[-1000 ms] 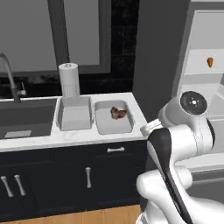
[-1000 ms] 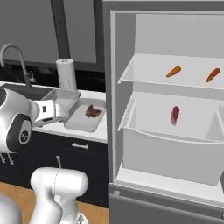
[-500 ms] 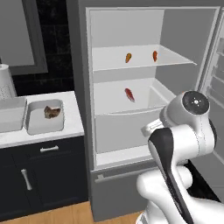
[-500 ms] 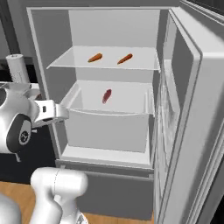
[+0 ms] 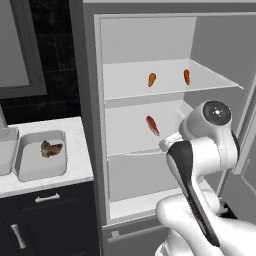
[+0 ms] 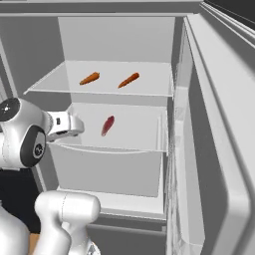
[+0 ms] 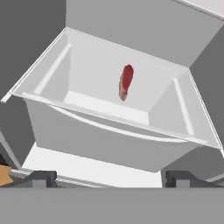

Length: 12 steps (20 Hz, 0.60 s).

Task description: Place one carrot and one steak in each tupperware on the nearby counter, to pack two identical lunches.

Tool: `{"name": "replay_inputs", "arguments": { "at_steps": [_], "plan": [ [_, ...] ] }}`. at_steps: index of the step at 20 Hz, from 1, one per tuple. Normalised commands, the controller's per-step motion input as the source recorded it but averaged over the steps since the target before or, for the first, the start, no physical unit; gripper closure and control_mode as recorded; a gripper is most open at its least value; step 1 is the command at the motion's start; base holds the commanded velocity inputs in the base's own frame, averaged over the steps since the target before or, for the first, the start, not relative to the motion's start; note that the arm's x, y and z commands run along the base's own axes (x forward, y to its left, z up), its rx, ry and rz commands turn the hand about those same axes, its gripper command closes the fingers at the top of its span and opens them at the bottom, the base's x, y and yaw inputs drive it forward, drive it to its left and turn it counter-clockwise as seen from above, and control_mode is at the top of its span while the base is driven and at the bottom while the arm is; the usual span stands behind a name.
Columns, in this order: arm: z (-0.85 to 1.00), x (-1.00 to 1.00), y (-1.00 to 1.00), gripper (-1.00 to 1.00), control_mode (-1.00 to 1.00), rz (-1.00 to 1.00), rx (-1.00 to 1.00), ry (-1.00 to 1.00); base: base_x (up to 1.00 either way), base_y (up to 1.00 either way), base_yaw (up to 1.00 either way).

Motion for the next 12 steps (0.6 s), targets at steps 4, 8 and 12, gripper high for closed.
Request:
{"name": "replay_inputs", "arguments": {
  "at_steps": [4,8,12],
  "plan": [
    [-0.49,0.62,0.00,-1.00,-1.00,0.00,0.03,-0.02,0.00,0.00,0.00],
    [-0.63,0.67,-0.22,-1.00,-1.00,-0.05,0.20,-0.04,0.00,0.00,0.00],
    [-0.19,0.83,-0.41,-1.00,-1.00,-0.08,0.33,0.00,0.00,0.00,0.00]
  ]
}}
